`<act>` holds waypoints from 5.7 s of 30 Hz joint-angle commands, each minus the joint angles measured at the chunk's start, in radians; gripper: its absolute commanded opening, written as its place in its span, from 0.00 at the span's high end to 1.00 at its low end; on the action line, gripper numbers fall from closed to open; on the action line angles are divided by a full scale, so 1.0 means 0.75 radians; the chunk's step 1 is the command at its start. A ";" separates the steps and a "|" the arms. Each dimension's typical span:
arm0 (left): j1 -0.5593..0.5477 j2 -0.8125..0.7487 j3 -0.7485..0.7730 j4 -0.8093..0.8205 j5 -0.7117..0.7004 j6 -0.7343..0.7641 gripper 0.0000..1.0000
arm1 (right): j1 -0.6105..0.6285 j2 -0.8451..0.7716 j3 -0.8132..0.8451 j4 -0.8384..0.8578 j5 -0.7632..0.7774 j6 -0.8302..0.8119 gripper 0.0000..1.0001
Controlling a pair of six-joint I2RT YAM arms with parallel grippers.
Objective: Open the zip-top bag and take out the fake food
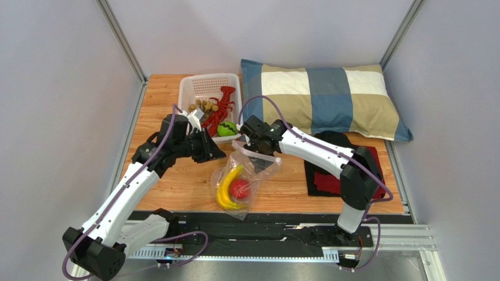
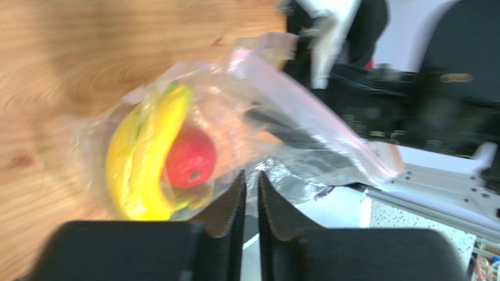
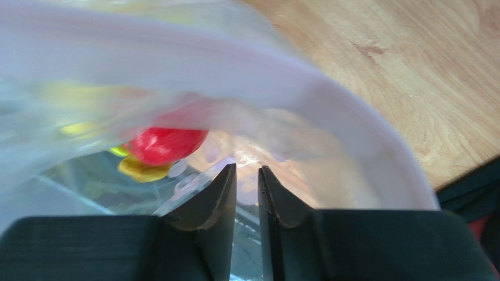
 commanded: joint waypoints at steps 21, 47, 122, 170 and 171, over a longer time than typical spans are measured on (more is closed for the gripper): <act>-0.048 0.466 -0.453 0.352 0.214 -0.106 0.90 | -0.005 0.034 -0.186 0.373 -0.584 0.103 0.38; -0.050 0.285 -0.149 -0.070 -0.046 0.166 0.71 | -0.091 0.196 -0.262 0.512 -0.345 0.281 0.21; -0.001 -0.006 -0.523 0.040 -0.065 0.019 0.54 | -0.261 0.606 1.164 0.516 -0.053 0.099 0.59; 0.173 0.141 -0.394 -0.001 -0.087 0.039 0.64 | -0.598 -0.684 -0.501 0.344 -0.320 0.216 0.69; 0.173 0.165 -0.400 0.013 -0.081 0.041 0.64 | -0.596 -0.678 -0.523 0.361 -0.353 0.207 0.69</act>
